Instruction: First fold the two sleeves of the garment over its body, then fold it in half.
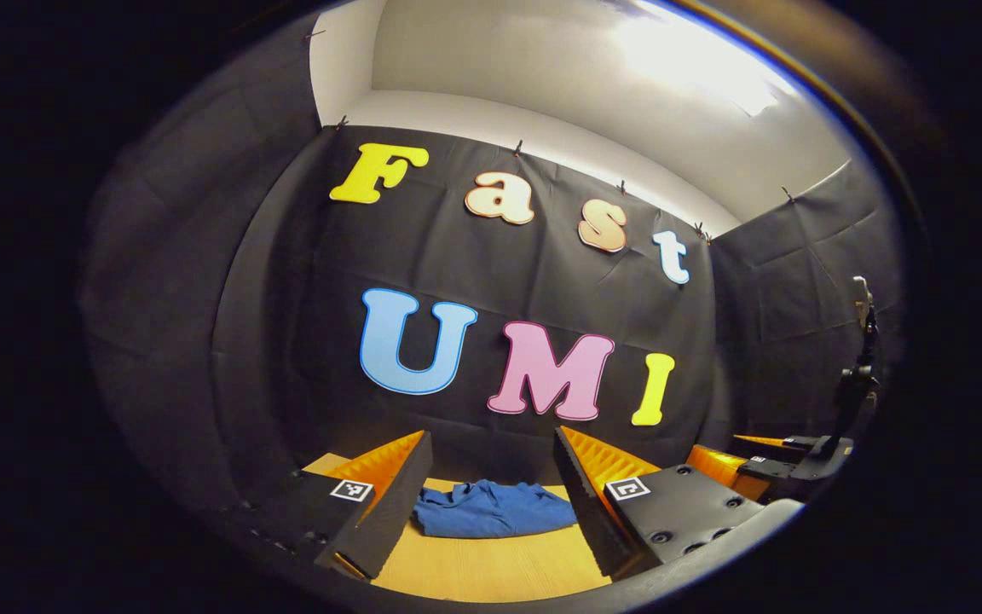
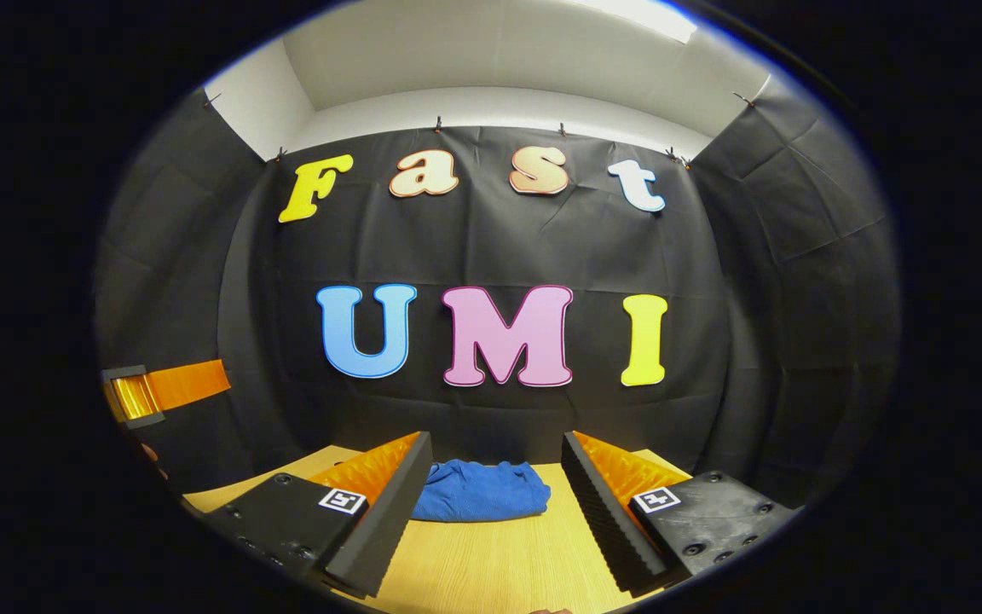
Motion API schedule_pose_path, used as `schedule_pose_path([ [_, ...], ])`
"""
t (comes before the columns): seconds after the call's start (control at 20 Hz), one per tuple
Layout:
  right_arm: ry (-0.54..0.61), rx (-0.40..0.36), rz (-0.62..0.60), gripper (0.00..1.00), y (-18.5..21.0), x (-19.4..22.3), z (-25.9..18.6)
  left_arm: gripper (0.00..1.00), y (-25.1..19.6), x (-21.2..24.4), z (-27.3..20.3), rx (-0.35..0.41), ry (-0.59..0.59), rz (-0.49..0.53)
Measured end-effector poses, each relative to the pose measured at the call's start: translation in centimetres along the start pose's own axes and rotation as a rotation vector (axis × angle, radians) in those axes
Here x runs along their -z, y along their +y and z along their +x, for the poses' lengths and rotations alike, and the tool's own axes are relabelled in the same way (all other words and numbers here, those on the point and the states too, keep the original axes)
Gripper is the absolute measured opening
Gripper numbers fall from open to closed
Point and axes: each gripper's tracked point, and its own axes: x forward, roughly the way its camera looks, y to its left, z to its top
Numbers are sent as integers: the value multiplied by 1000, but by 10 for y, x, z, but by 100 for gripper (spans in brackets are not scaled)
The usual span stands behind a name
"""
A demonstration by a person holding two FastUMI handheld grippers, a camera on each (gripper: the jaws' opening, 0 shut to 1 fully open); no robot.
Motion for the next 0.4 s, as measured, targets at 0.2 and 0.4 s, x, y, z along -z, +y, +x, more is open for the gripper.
schedule_pose_path([
  [0.2,20,7,22,97,3,7,-2,81,1,-1,-4,-16,-3,15],
  [0.4,34,9,21,97,5,15,-6,81,-2,-3,-8,-26,3,33],
])
